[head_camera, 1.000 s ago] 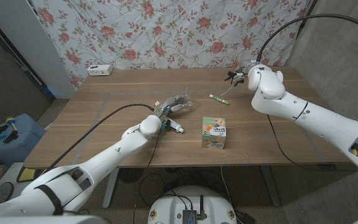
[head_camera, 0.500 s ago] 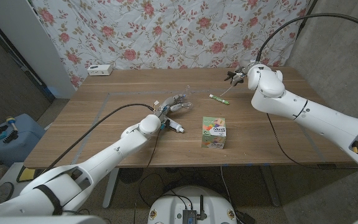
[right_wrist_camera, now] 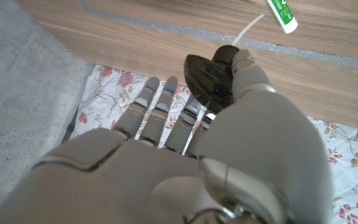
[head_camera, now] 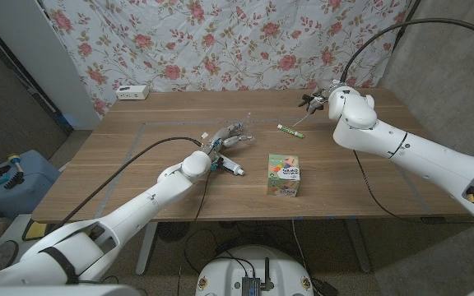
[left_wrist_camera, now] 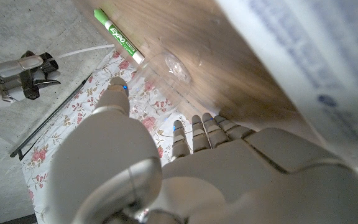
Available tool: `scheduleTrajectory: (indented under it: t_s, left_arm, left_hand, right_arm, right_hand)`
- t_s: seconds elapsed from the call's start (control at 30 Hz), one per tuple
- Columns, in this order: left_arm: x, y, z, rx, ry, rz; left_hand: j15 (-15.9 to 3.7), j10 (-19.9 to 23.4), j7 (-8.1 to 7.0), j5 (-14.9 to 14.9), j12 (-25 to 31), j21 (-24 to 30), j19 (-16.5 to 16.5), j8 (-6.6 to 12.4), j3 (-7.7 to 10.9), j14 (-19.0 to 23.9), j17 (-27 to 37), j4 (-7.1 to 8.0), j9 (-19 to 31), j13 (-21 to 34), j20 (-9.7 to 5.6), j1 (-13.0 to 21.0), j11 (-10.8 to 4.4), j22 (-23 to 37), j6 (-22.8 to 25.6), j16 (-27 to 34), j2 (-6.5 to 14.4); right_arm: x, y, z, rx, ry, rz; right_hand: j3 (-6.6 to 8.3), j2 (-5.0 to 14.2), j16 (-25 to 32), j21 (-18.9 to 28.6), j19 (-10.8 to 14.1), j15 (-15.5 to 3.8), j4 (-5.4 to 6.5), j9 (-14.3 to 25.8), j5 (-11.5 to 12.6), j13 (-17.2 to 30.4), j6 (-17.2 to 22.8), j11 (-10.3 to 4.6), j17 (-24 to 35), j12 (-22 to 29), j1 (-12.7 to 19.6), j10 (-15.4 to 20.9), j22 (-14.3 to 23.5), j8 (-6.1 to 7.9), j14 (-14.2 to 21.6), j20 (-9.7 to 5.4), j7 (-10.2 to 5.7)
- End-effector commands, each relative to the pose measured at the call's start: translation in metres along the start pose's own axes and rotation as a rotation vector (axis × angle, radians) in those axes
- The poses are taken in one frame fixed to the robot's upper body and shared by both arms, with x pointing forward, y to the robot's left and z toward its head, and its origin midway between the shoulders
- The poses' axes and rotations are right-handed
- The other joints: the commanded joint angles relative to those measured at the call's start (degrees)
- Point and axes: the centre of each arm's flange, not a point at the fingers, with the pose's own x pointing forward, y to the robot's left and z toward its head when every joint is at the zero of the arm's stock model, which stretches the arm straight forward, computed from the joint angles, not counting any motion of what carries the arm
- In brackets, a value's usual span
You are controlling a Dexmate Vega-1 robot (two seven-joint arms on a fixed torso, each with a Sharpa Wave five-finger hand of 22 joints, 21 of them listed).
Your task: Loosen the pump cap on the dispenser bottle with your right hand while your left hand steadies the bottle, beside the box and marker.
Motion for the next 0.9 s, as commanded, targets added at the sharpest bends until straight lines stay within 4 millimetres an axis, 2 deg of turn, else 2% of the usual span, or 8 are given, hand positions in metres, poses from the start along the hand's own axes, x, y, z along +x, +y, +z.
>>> scheduleTrajectory:
  t_s: [0.03, 0.47, 0.9]
  left_arm:
    - [-0.008, 0.011, 0.016, -0.023, -0.049, 0.038]
    - [-0.013, 0.018, 0.023, -0.027, -0.068, 0.073]
    - [-0.017, 0.029, 0.029, -0.037, -0.102, 0.102]
  left_hand:
    - [0.36, -0.1, 0.15, 0.44, 0.41, 0.16, -3.64, 0.19, -0.36, -0.17, -0.01, 0.15, 0.01, 0.21, 3.32, -0.99, -0.42, 0.24, -0.16, 0.04, 0.03]
    - [0.45, 0.15, 0.67, 0.61, 0.79, 0.29, -3.95, 0.47, -0.74, -0.22, -0.01, 0.49, 0.0, 0.19, 3.55, -1.71, -0.44, 0.25, -0.02, 0.31, 0.14]
    - [0.57, 0.4, 1.1, 0.73, 1.02, 0.42, -3.99, 0.56, -0.94, -0.12, -0.02, 0.69, 0.0, 0.19, 3.59, -2.12, -0.3, 0.26, -0.02, 0.46, 0.34]
  right_arm:
    - [0.003, 0.015, -0.011, 0.05, 0.035, -0.03]
    - [0.003, 0.039, -0.025, 0.153, 0.086, -0.062]
    - [0.008, 0.062, -0.034, 0.221, 0.126, -0.06]
  right_hand:
    - [-0.07, 0.2, -0.1, 0.01, 0.44, -8.93, 0.06, 0.34, 0.27, 0.16, -0.04, -0.45, 0.17, 0.11, -0.19, 0.88, 0.13, 0.1, 0.48, 0.14, -0.04]
    - [-0.01, -0.13, -0.25, 0.13, 0.85, -8.96, -0.08, 0.3, 0.28, 0.21, -0.73, -0.39, 0.07, -0.2, -0.21, 0.18, 0.14, -0.35, 0.54, 0.06, -0.08]
    - [-0.32, -0.95, -0.41, 0.11, 0.98, -8.71, 0.03, 0.18, 0.13, 0.47, -2.52, -0.37, 0.12, -0.78, -0.89, -1.63, 0.16, -1.41, 0.33, 0.07, -0.05]
